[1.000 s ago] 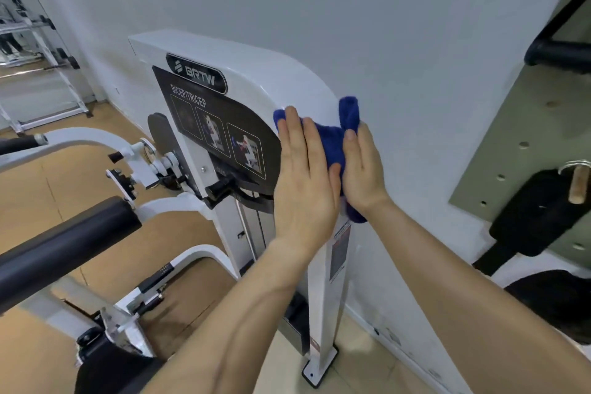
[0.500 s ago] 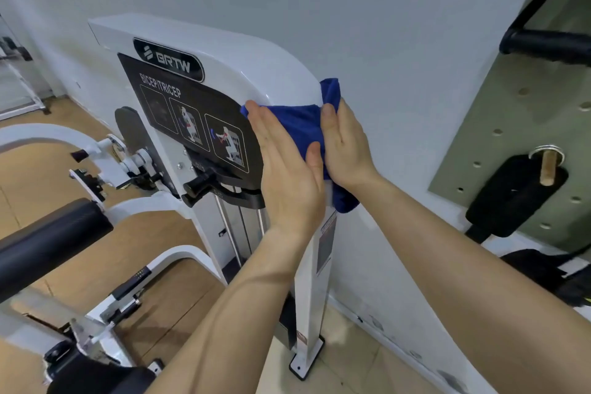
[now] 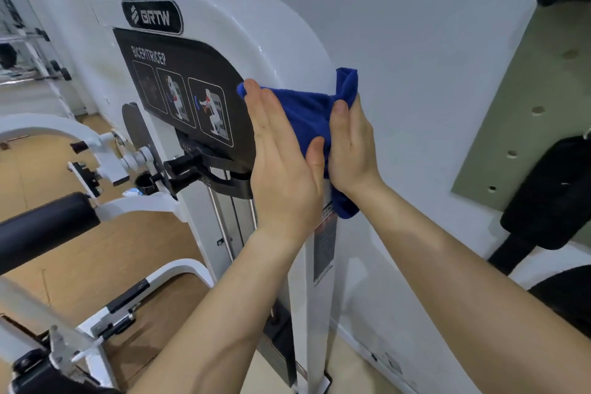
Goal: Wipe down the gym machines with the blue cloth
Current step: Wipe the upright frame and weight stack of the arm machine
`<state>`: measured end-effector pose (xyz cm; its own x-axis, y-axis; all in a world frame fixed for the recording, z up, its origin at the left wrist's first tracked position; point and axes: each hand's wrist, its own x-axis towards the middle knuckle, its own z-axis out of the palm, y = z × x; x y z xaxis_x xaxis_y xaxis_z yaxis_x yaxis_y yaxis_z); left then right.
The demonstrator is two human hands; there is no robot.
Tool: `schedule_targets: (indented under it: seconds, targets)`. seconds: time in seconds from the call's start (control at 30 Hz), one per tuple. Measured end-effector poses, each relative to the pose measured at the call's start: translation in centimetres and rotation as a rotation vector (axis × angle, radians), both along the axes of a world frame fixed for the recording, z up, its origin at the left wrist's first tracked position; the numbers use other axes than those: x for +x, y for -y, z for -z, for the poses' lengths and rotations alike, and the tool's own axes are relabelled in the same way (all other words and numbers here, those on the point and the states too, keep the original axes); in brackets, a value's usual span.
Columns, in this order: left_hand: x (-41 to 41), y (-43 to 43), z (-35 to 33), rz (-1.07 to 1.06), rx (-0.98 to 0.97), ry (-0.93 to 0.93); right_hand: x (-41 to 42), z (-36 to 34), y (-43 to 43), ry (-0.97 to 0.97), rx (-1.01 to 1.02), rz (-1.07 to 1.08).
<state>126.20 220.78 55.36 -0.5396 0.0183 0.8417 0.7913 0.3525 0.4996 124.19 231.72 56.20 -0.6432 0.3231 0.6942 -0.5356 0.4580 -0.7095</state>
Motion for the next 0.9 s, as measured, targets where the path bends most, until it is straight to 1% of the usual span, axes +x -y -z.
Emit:
schedule_targets:
  seconds: [0.17, 0.43, 0.63, 0.7, 0.83, 0.9]
  targets:
    - [-0.5, 0.2, 3.3, 0.01, -0.046, -0.122, -0.4, 3.4, -0.2, -0.086, -0.011, -0.025]
    - [-0.9, 0.1, 11.6, 0.011, -0.082, -0.188, -1.0, 11.6, -0.5, -0.227, -0.013, -0.061]
    - [-1.1, -0.1, 18.4, -0.022, -0.074, -0.234, -1.1, 18.6, -0.9, -0.235, -0.025, -0.08]
    - [-0.9, -0.2, 21.3, -0.029, -0.077, -0.222, -1.1, 21.5, -0.9, -0.232, -0.027, -0.095]
    - [-0.4, 0.0, 28.1, -0.028, -0.115, -0.195, -1.2, 28.5, -1.1, -0.218, -0.006, -0.082]
    - [-0.2, 0.0, 32.2, -0.028, -0.131, -0.169, -1.2, 32.9, -1.2, -0.18, -0.006, -0.086]
